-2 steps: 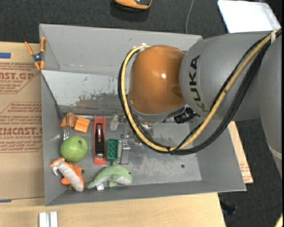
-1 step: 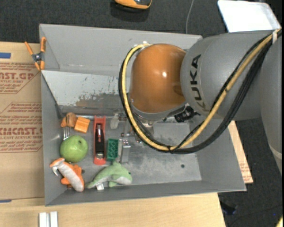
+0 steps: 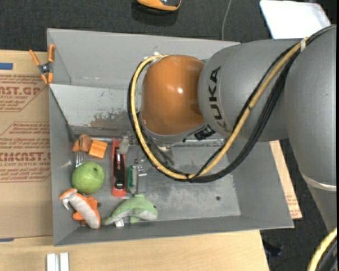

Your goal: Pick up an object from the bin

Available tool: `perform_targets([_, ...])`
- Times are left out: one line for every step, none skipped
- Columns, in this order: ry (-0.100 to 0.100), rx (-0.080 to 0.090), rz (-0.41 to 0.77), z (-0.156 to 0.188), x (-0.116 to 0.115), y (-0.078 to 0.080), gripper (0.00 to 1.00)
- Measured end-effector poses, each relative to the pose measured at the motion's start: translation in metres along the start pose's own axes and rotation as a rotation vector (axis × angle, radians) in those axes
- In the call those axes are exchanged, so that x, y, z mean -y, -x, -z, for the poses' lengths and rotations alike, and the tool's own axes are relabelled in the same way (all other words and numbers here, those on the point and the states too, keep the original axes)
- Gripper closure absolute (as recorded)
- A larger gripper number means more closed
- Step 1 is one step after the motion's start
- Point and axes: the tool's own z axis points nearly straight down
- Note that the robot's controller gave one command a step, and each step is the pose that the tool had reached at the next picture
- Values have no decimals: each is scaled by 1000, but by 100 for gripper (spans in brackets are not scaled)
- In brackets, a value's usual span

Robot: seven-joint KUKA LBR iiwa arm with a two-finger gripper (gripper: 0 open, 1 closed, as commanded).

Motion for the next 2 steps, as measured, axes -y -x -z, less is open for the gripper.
perform_targets([2, -5, 27, -25, -29, -12, 0])
perform_targets([3, -3, -1, -67, -10, -14, 0])
